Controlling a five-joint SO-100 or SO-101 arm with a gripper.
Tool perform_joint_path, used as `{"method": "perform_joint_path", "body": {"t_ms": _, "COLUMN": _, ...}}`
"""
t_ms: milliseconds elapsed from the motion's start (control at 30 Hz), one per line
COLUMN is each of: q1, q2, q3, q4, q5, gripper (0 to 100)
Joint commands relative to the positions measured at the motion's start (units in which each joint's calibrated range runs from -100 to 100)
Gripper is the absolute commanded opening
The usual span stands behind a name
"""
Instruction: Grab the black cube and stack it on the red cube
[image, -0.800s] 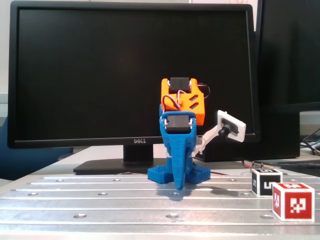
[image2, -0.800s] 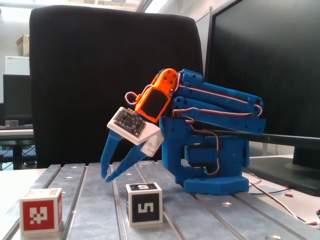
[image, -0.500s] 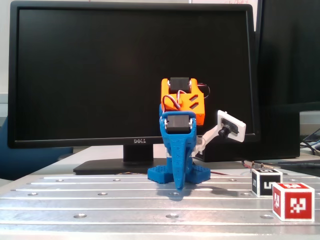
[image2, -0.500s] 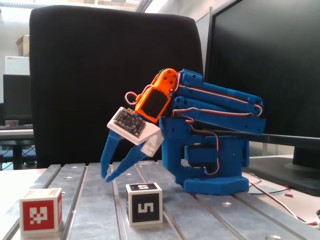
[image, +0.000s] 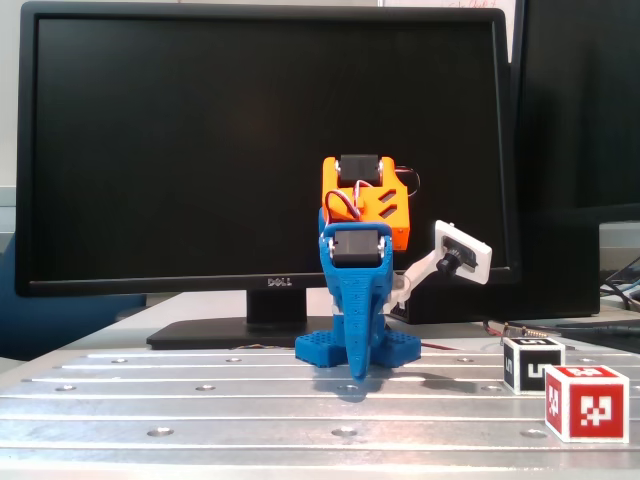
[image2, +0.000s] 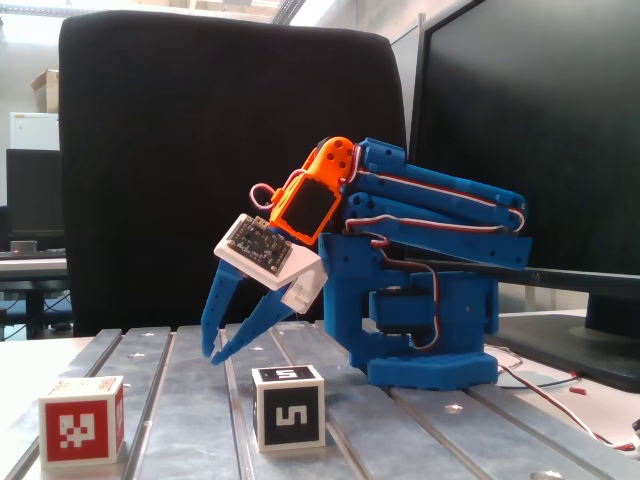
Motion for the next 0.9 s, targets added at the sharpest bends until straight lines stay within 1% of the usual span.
{"method": "perform_joint_path", "body": {"t_ms": 0, "q1": 0.13, "q2": -0.09, "q3": 0.0, "q4": 0.24, "q5": 0.12, "gripper": 1}}
{"method": "perform_joint_path", "body": {"t_ms": 500, "q1": -0.02, "q2": -0.09, "q3": 0.0, "q4": -0.02, "q5": -0.25, "gripper": 1}}
{"method": "perform_joint_path", "body": {"t_ms": 700, "q1": 0.13, "q2": -0.09, "q3": 0.0, "q4": -6.43, "q5": -0.25, "gripper": 1}}
{"method": "perform_joint_path", "body": {"t_ms": 867, "q1": -0.17, "q2": -0.09, "q3": 0.0, "q4": -7.37, "q5": -0.3, "gripper": 1}}
